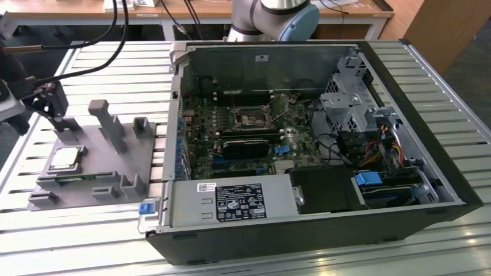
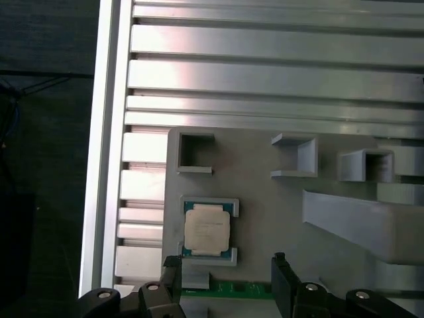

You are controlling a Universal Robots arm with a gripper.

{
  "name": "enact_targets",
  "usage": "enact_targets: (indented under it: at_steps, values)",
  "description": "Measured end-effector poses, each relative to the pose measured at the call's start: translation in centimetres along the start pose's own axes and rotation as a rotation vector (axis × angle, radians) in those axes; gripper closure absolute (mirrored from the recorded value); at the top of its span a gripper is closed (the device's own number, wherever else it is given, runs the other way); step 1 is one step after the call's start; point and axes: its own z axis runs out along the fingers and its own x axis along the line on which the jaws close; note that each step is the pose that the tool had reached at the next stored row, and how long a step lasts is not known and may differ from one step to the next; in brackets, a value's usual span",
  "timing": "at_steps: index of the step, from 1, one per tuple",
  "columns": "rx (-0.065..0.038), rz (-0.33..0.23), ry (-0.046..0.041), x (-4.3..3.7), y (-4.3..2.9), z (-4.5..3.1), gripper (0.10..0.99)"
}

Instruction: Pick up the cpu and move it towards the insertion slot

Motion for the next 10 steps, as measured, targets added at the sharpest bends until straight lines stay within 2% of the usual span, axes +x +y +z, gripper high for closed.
enact_targets:
  at_steps: [10]
  values:
    - [-0.003,0.000,0.0000,0.00,-0.10,0.92,0.439]
